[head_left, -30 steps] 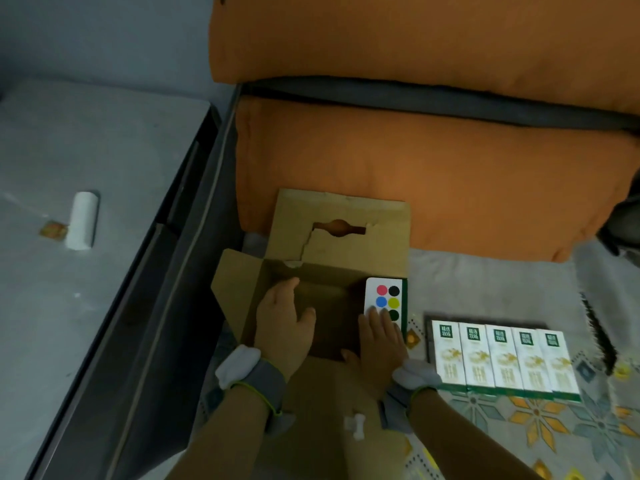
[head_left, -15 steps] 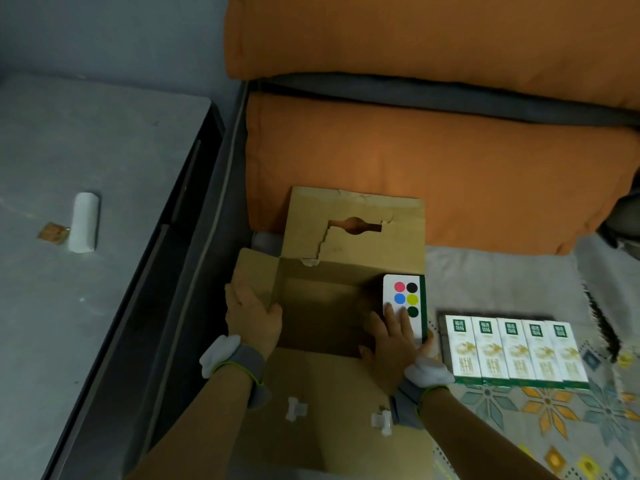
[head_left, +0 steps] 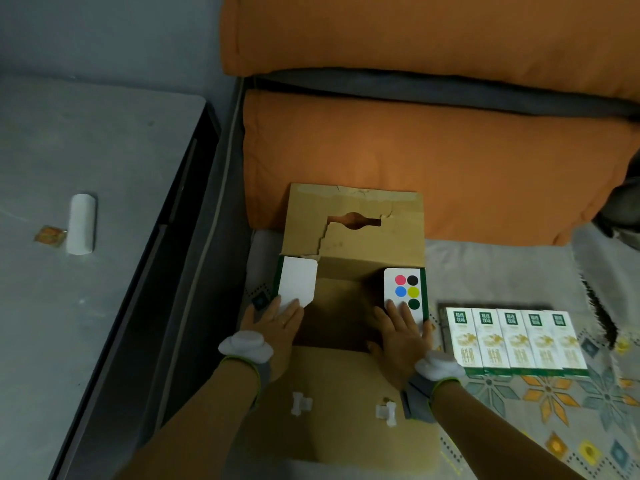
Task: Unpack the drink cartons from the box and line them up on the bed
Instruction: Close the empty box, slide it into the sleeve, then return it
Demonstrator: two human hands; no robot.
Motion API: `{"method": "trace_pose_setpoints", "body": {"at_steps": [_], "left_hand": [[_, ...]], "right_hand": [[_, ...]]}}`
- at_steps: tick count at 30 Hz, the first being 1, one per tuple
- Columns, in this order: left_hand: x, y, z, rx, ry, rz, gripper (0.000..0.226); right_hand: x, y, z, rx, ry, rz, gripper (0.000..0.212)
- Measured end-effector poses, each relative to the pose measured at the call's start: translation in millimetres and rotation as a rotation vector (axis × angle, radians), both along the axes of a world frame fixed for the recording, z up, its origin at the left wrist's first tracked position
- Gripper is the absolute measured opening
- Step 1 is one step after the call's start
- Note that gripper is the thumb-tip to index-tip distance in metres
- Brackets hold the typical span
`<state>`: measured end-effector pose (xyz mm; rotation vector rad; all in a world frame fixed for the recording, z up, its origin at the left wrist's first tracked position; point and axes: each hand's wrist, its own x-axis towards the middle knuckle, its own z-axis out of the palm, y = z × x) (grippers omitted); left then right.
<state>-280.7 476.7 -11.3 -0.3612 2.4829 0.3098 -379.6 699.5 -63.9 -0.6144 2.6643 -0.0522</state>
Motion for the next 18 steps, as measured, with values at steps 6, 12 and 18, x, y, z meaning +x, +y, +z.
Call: {"method": "trace_pose_setpoints", "body": {"at_steps": [6,12,18], "left_hand": [[0.2,-9.9,-28.5,-0.087,-0.095,-0.239,0.057],[11.3,-12.8,-17.4,-0.002,0.007,-0.142,0.070],[20.3,-10.5,-5.2,0.110,0.073,0.009,0.073]], "right_hand": [[4.8,0.3,9.6,-0.004,0.041,0.017,0.067],[5.9,3.9,20.7,-0.060,0.040,0.030,0.064],[12.5,-4.9,50.6,-0.113,0.122,0.002,0.061]]}}
